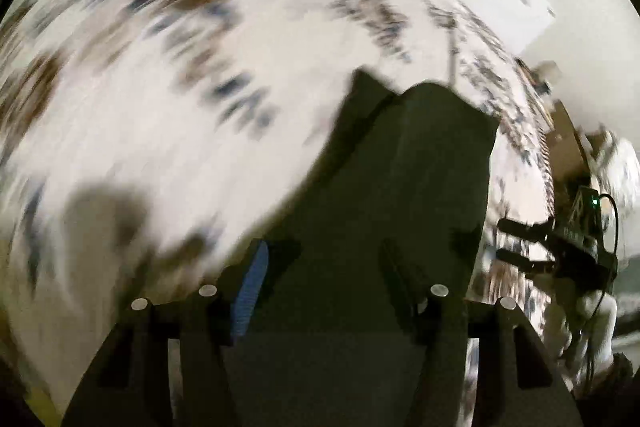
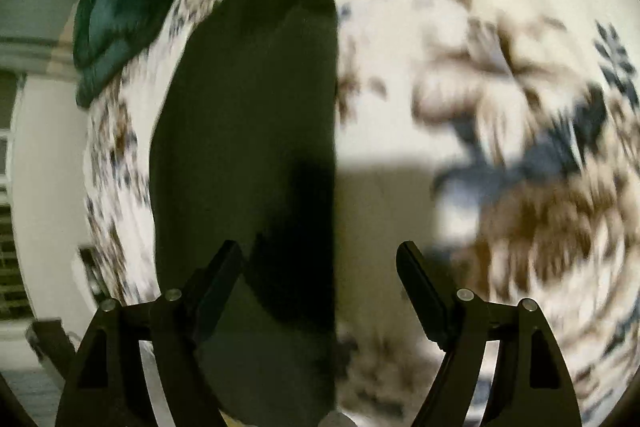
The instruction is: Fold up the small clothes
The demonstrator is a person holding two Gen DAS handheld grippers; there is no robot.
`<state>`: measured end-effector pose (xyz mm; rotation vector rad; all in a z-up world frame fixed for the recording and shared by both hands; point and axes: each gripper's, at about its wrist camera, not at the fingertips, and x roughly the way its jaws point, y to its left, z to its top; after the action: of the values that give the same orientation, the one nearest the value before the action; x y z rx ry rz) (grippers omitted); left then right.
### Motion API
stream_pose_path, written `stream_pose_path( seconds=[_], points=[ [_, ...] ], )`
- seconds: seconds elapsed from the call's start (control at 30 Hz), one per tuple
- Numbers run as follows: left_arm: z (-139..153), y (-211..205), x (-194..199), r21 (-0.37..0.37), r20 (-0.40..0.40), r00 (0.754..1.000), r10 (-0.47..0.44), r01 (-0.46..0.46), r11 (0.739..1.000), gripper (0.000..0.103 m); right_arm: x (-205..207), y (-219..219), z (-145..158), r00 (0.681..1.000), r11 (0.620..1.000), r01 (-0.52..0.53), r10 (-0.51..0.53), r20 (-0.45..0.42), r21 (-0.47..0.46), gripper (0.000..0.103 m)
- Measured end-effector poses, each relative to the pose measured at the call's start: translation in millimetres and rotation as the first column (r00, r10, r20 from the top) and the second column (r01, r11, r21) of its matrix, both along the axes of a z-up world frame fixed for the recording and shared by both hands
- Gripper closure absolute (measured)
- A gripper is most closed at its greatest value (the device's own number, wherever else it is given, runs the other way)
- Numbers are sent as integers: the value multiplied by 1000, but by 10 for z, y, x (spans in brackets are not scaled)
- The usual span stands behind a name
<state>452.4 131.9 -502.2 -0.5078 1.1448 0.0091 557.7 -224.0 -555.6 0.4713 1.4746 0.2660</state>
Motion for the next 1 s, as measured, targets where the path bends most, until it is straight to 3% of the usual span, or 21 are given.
stream_pose_path(
  seconds=[0.13, 0.27, 0.3, 0.33, 0.37, 0.47, 0.53, 0.63, 0.8, 0.83, 0.9, 0.97, 1.0],
  points=[
    [-231, -128, 1046, -3, 16, 994, -112, 112, 994, 48, 560, 18, -40, 997, 999, 39, -38, 66, -16, 21],
    [-502, -370, 1620, 49, -8, 969, -249, 249, 967, 50, 1062, -18, -92, 988, 992, 123, -120, 97, -22, 21],
    [-591, -454, 1744, 77, -15, 956, -292, 292, 953, 59, 1187, -28, -103, 985, 989, 145, -141, 102, -31, 21],
    [-623, -497, 1814, 76, -13, 949, -315, 315, 946, 88, 1300, -46, -98, 982, 987, 160, -155, 107, -35, 21],
    [-686, -536, 1866, 44, -10, 936, -352, 352, 935, 100, 1414, -39, -112, 980, 985, 167, -162, 113, -40, 24],
    [-601, -485, 1836, 25, 52, 933, -356, 355, 934, 100, 1704, -23, -171, 979, 979, 189, -182, 88, -74, 94],
    [-479, -345, 1772, -14, 96, 942, -320, 323, 946, 100, 1760, 56, -155, 973, 973, 218, -212, 88, -72, 94],
    [-334, -68, 1778, -93, 138, 957, -254, 268, 959, 100, 1818, 236, -70, 979, 980, 173, -162, 122, -93, 95],
    [-753, 55, 1991, -84, 41, 964, -262, 265, 961, 99, 1934, 496, -180, 990, 978, 116, -100, 96, -171, 93],
    [-808, 60, 2002, -96, 29, 964, -265, 266, 959, 98, 1944, 505, -219, 992, 977, 110, -97, 79, -181, 90],
    [-808, 65, 1985, -123, 22, 960, -277, 278, 953, 94, 1912, 478, -212, 991, 977, 118, -106, 76, -177, 70],
    [-735, 105, 1933, -159, 33, 960, -279, 281, 947, 86, 1807, 405, -147, 990, 977, 127, -115, 76, -172, 59],
    [-690, 135, 1881, -164, 30, 962, -270, 271, 949, 73, 1739, 366, -110, 990, 980, 130, -119, 74, -154, 57]
  ],
)
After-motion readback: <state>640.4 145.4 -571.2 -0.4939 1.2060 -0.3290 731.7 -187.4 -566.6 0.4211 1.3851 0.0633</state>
